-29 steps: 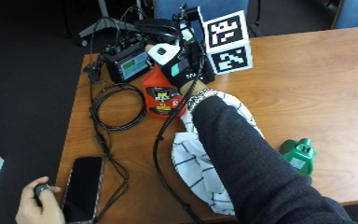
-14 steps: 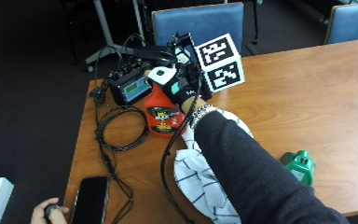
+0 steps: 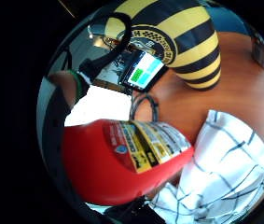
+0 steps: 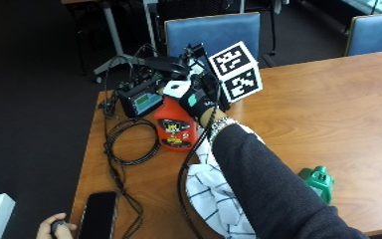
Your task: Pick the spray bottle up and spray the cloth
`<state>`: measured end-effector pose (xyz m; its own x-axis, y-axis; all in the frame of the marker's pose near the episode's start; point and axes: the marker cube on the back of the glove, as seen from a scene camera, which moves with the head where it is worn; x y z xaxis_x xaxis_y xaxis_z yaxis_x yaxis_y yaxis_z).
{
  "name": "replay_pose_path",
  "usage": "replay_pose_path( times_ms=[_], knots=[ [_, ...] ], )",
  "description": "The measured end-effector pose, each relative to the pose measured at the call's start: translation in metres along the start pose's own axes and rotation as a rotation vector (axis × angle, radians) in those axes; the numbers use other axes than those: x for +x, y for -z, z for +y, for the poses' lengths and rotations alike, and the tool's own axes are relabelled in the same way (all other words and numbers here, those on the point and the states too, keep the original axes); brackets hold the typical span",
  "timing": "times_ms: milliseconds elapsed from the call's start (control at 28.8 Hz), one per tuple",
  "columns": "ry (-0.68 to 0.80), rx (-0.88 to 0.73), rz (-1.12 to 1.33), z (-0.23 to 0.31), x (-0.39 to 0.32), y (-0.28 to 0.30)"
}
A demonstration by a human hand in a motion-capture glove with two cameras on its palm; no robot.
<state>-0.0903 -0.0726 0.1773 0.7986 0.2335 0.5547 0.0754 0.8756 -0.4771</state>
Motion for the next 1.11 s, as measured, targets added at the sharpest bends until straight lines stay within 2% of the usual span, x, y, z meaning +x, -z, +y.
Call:
replay_pose_path(
  times_ms=[312,555,833,1110],
  knots=[
    [-0.033,-0.028,0.030,0.008,0.022,0.013],
    [-0.030,-0.069,0.253,0.021,0.035,0.036],
    [0.084,-0.242,0.461,0.065,0.012,0.049],
    [0.272,-0.400,0.621,0.124,-0.021,0.043]
  ],
)
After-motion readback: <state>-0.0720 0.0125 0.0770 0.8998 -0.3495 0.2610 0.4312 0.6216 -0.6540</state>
